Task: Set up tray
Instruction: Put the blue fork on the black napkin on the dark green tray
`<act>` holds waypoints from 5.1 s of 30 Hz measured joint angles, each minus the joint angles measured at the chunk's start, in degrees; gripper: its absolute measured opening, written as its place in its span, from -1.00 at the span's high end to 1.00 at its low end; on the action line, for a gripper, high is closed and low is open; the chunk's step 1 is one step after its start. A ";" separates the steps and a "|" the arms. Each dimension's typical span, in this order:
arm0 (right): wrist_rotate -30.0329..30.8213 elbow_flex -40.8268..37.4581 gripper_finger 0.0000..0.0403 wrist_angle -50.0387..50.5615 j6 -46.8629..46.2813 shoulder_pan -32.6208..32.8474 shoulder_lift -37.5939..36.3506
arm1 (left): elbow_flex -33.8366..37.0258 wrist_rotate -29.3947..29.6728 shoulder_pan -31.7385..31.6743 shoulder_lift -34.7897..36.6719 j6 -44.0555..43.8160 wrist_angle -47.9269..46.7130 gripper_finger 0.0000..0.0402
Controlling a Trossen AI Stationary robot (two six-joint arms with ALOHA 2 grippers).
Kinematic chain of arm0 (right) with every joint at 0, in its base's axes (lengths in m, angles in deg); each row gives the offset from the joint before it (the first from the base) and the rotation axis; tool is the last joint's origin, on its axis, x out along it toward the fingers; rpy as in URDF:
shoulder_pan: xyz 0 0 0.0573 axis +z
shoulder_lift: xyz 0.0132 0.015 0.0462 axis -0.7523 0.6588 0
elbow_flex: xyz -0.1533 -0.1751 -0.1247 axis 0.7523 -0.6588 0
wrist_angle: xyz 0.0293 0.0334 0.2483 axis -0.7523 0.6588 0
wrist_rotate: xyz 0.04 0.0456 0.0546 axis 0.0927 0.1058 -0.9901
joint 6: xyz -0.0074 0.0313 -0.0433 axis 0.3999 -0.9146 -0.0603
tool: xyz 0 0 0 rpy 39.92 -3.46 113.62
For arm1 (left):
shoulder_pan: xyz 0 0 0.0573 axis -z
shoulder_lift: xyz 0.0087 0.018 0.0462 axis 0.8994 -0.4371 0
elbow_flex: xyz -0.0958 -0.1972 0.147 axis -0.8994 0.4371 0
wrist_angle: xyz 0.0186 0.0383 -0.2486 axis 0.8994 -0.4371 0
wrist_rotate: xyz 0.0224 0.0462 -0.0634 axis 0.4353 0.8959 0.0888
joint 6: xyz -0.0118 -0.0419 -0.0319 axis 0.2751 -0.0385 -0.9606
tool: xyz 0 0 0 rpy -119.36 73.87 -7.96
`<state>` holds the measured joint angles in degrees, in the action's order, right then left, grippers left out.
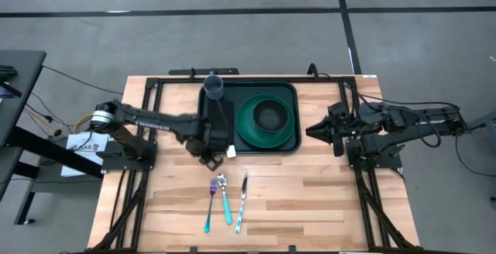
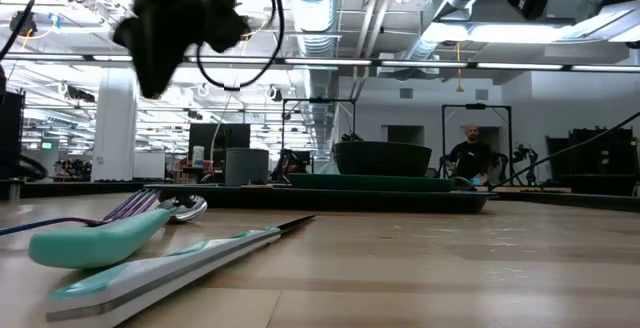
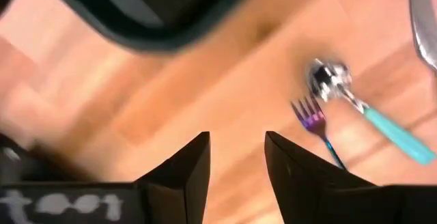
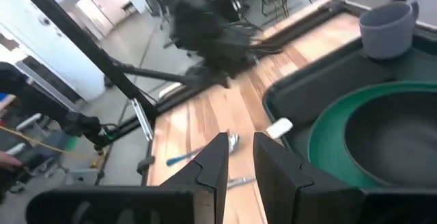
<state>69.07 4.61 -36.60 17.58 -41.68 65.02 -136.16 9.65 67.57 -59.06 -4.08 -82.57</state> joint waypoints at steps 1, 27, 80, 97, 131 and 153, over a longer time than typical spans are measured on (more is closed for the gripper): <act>0.01 0.00 0.68 0.68 -0.37 0.00 -0.02 | 0.00 -0.02 1.83 0.00 -2.66 -0.04 0.37; -7.61 0.00 0.68 3.12 7.79 9.11 20.57 | 5.24 2.60 20.30 0.02 -36.18 13.45 0.37; -9.14 4.79 0.68 -3.45 13.19 9.92 33.51 | 12.07 -1.55 28.28 -15.63 -54.59 39.48 0.67; -8.91 4.79 0.68 -3.46 13.16 9.15 33.51 | 12.07 -0.03 28.41 -15.65 -55.61 37.43 0.99; -8.94 4.76 0.68 -1.55 13.62 8.11 33.51 | 12.31 23.13 -0.93 14.19 -36.68 15.65 1.00; -8.94 4.76 0.68 1.47 12.29 7.58 33.48 | 12.20 4.55 -26.44 -2.63 -6.94 22.17 1.00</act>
<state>60.13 9.37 -35.13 29.87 -34.09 98.50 -123.97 14.20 41.13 -61.69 -11.02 -60.40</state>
